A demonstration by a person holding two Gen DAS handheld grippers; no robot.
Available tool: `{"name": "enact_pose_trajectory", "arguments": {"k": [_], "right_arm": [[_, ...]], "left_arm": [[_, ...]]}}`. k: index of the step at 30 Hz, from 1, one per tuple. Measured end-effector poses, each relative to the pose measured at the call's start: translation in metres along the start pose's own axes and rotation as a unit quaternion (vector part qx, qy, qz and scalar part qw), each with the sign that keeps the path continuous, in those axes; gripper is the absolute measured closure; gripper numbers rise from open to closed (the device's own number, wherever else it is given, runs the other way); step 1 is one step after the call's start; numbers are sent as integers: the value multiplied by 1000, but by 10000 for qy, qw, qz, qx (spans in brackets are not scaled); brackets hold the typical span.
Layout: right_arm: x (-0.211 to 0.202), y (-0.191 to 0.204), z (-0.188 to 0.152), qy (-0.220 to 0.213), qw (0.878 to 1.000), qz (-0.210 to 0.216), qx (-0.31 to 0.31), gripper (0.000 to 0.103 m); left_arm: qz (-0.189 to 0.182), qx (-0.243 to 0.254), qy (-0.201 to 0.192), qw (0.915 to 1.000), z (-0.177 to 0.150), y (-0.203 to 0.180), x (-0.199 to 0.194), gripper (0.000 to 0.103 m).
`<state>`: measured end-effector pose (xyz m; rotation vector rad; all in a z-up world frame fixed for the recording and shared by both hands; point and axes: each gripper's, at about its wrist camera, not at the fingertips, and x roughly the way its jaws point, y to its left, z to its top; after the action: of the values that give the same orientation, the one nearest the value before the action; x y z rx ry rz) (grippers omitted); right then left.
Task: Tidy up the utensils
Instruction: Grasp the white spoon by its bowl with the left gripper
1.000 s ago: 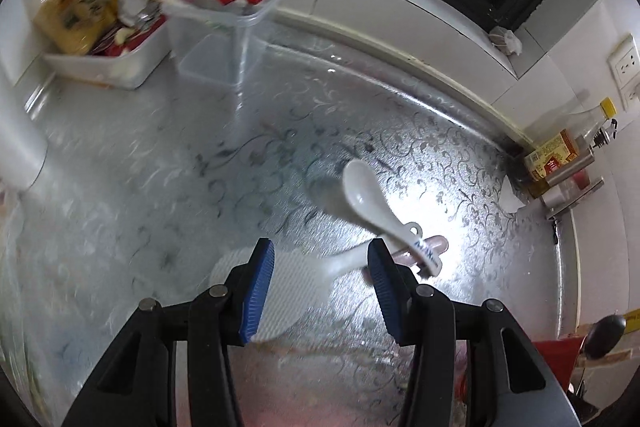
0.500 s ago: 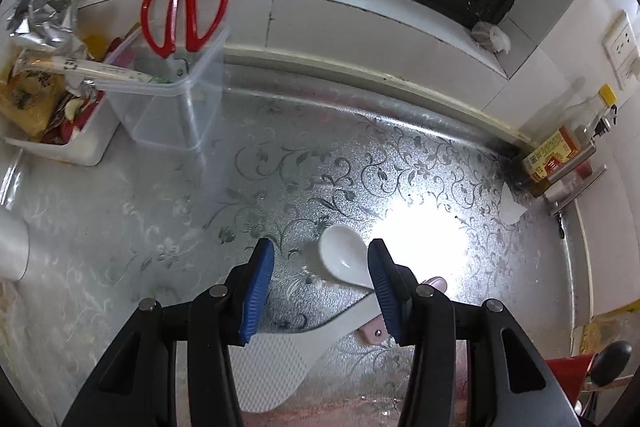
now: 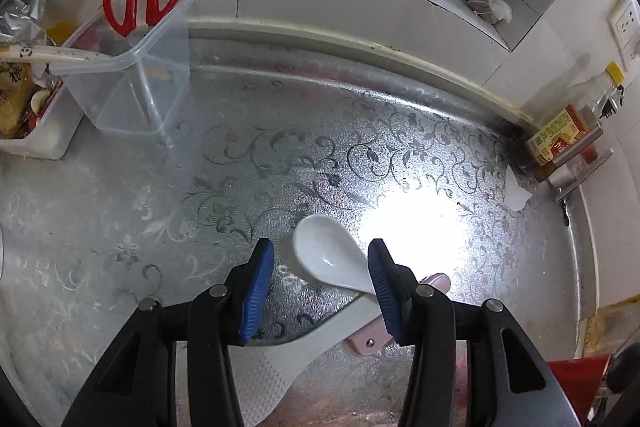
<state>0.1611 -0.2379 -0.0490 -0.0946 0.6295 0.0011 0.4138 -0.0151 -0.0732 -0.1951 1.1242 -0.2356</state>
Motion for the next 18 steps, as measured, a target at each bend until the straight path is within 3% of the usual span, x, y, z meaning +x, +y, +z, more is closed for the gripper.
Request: {"name": "enact_pose_trajectory", "arguments": {"k": [11,18], "right_arm": [[0,0,0,-24,10000,26,-49,11],[0,-1,-1,-50,9999,67,-84,11]], "left_arm": [[-11,-435,142,9990,2,13,19,54],[-90,-585,234,9980,1,8,30,68]]}}
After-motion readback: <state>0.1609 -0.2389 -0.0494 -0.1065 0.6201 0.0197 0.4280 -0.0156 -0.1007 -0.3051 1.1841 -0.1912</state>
